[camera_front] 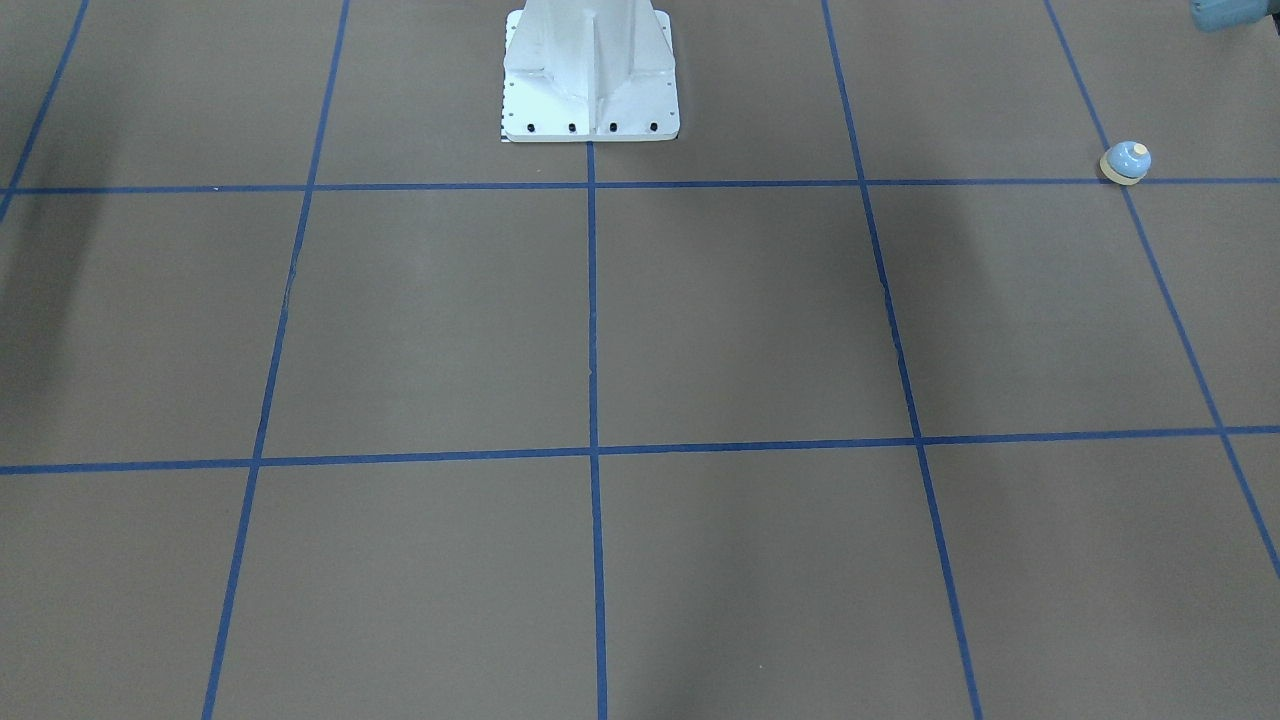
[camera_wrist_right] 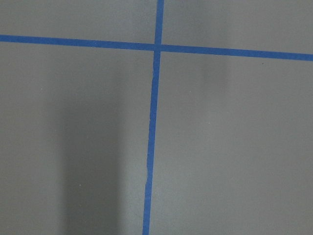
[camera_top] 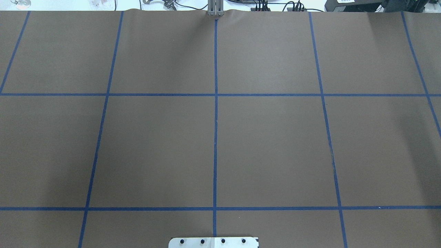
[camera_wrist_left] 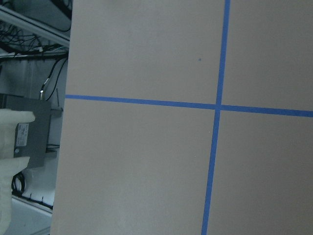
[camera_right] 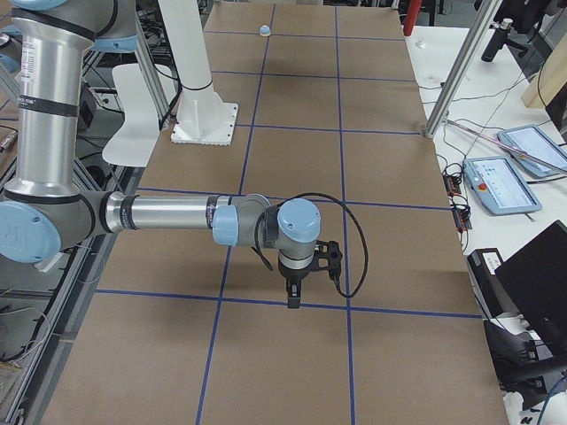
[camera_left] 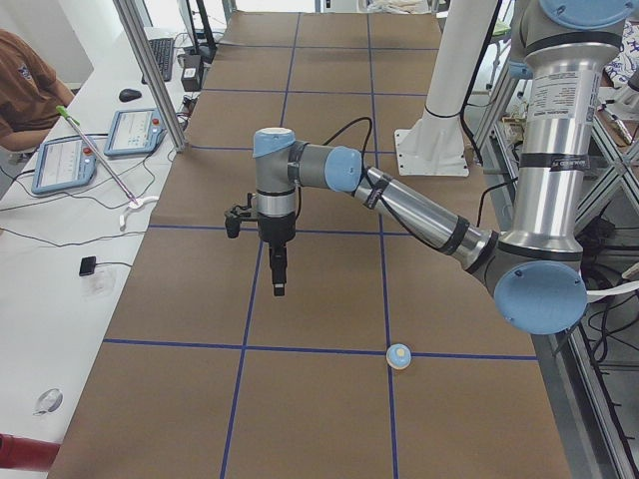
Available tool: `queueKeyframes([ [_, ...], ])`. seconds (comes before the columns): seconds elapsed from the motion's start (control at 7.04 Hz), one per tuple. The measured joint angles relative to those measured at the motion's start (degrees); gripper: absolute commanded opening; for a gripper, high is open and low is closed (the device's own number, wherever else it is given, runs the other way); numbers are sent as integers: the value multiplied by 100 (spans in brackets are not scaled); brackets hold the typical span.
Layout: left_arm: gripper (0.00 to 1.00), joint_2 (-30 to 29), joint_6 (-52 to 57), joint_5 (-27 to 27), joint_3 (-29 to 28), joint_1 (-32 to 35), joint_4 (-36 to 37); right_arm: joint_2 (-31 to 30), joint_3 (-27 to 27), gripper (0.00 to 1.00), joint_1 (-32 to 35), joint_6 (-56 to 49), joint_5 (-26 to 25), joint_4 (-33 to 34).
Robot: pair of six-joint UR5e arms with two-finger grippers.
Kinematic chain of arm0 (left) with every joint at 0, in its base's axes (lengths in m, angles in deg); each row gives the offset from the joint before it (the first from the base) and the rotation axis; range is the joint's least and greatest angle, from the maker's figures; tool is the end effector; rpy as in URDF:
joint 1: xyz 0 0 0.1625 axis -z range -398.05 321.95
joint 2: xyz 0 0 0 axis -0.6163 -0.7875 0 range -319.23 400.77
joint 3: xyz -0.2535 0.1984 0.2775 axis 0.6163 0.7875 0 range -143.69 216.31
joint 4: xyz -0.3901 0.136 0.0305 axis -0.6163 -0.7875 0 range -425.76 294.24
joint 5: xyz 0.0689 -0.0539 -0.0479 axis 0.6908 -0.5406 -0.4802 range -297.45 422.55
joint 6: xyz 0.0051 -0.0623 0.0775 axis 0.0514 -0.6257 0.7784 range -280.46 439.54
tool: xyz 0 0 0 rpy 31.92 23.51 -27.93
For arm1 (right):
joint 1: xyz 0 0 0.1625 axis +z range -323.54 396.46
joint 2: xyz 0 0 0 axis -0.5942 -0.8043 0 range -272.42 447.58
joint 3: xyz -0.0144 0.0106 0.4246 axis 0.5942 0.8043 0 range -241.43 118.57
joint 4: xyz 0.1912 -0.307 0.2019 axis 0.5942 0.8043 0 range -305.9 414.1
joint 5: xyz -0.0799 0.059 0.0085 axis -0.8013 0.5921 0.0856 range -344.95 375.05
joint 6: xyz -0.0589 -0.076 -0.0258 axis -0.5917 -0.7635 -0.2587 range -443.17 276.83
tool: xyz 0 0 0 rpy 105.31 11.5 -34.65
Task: Place and press bell with both arms
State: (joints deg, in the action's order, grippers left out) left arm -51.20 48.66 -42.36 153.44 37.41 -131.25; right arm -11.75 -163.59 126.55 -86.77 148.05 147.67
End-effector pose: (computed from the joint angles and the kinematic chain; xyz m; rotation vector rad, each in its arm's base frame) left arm 0.0124 -0.4765 0.4844 -0.0270 0.2715 -0.2730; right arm 0.0662 -0.4213 0.6366 0.0118 -0.7506 -0.0535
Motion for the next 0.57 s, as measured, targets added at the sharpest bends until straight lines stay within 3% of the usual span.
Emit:
queueKeyframes([
  [0.57,100,1210,-3312,724,673,-270,64,61,-259,100,0,8,40,9],
])
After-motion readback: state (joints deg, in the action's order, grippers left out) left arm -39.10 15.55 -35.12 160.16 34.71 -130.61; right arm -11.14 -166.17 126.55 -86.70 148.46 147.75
